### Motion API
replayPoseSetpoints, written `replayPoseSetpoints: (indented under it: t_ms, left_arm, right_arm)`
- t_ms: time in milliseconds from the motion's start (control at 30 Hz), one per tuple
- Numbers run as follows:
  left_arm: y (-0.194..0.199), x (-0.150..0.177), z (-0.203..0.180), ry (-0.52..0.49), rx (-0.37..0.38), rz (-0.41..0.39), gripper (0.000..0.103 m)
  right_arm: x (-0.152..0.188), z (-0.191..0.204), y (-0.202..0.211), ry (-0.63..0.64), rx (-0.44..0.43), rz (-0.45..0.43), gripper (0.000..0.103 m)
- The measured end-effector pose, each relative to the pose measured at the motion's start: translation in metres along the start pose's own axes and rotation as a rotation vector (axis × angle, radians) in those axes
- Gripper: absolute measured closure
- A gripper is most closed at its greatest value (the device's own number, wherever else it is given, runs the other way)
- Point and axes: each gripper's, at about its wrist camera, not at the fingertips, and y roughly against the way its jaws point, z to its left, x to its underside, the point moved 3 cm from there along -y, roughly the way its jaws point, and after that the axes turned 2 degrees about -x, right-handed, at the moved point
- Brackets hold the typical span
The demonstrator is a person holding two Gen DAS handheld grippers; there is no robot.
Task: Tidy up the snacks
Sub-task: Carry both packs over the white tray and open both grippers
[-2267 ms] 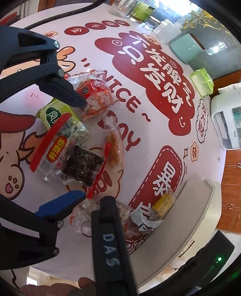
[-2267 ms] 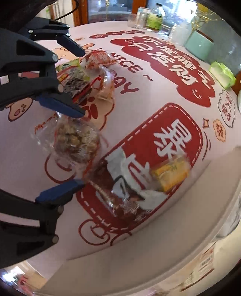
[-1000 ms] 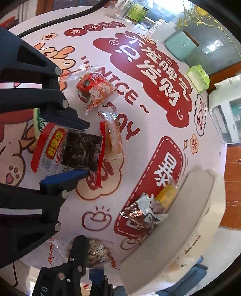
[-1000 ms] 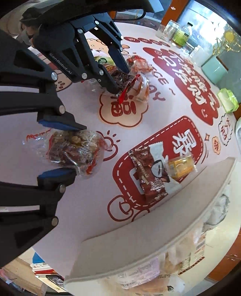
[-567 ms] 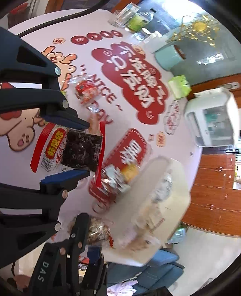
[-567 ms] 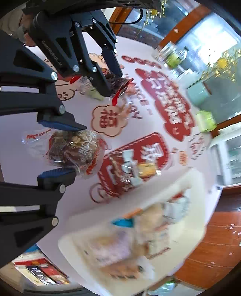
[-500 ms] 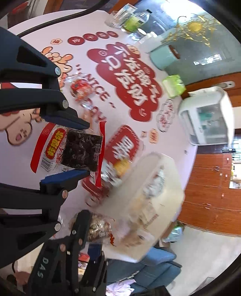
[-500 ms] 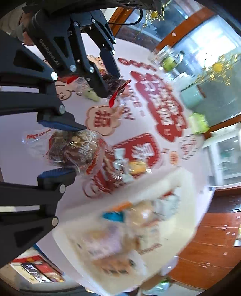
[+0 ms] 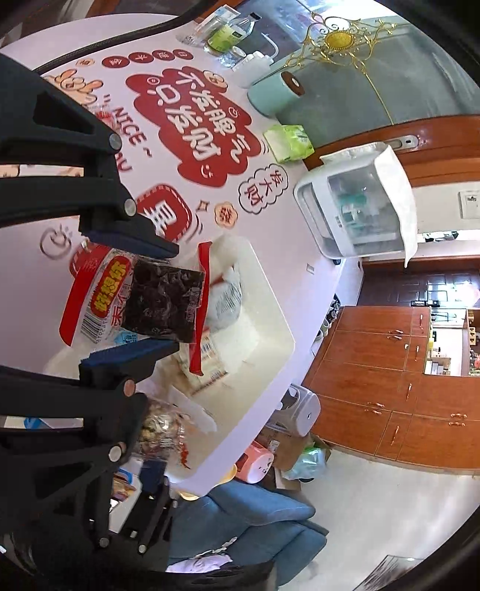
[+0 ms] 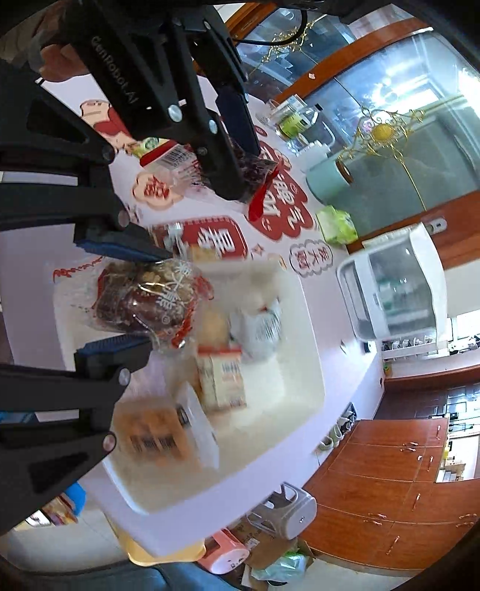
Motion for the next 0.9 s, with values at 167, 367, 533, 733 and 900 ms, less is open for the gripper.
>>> replayPoseSetpoints:
  t_ms: [167, 367, 533, 733, 900]
  left_arm:
    - [-0.016, -0.014, -0.032, 0.024, -0.009, 0.027, 0.06]
    - [-0.032, -0.022, -0.055, 0.041, -0.046, 0.059, 0.06]
    - [-0.043, -0.026, -0.062, 0.052, -0.085, 0.079, 0.06]
    - [-0.052, -0.027, -0.061, 0.066, -0.138, 0.099, 0.049]
    - [-0.051, -0.023, -0.057, 0.078, -0.203, 0.09, 0.014]
  right_arm:
    - [-0.029, -0.039, 0.001, 0.025, 0.029, -0.026, 0.067]
    - [-0.075, -0.068, -0.001, 0.057, 0.049, -0.084, 0.066]
    - [-0.105, -0.079, -0.014, 0.085, 0.058, -0.086, 0.066]
    - [-0.118, -0.08, -0.035, 0.116, 0.059, -0.049, 0.065]
    - [-0.116, -0.076, -0.046, 0.126, 0.07, -0.018, 0.062]
